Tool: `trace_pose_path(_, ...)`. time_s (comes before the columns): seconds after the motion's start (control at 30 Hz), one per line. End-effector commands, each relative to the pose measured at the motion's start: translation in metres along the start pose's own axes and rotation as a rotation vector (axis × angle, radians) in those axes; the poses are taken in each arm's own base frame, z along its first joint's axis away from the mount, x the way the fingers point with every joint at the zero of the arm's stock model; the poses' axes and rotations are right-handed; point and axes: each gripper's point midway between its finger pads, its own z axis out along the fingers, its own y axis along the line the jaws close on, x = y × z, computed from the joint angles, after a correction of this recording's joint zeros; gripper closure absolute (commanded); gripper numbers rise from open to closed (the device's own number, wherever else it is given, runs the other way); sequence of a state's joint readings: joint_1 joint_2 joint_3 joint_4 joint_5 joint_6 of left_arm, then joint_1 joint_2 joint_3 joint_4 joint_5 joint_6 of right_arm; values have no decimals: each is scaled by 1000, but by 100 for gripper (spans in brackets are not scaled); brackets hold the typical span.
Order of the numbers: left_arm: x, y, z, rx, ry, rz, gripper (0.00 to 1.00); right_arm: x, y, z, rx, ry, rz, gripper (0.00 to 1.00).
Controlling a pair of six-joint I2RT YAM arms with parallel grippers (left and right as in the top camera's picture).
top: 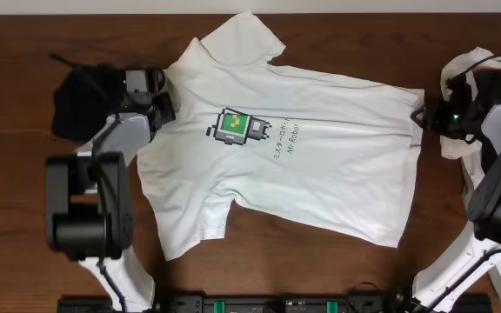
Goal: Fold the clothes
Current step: 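Release the collar and right shoulder, lifting both grippers away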
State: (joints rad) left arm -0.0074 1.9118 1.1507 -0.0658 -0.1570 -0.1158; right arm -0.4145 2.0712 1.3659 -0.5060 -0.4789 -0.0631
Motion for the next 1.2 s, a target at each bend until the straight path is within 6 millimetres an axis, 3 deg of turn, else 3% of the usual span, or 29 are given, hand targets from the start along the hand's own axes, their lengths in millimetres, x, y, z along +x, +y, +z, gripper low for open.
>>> trace_pose_path(0.0, -29, -6, -29, 18, -75, -43, 27, -15, 18, -3, -74, -42, -39, 49)
trace_pose_path(0.07, -22, -6, -29, 15, -49, -71, 23, -19, 23, -1, -77, -58, -59, 52)
trace_pose_path(0.17, -8, -4, -28, 3, 6, -122, 22, -23, 30, 2, -81, -70, -82, 54)
trace_pose_path(0.33, -1, -2, -29, -6, 35, -135, 22, -23, 37, 11, -77, -69, -109, 59)
trace_pose_path(0.67, 4, -1, -29, -11, 53, -131, 22, -25, 23, 38, 15, -79, -130, 61)
trace_pose_path(0.9, 10, -1, -25, -16, 73, -126, 22, -40, 29, 43, 8, -138, -171, 87)
trace_pose_path(1.17, 28, 1, -15, -31, 125, -114, 22, -64, 28, 38, 27, -235, -176, 99)
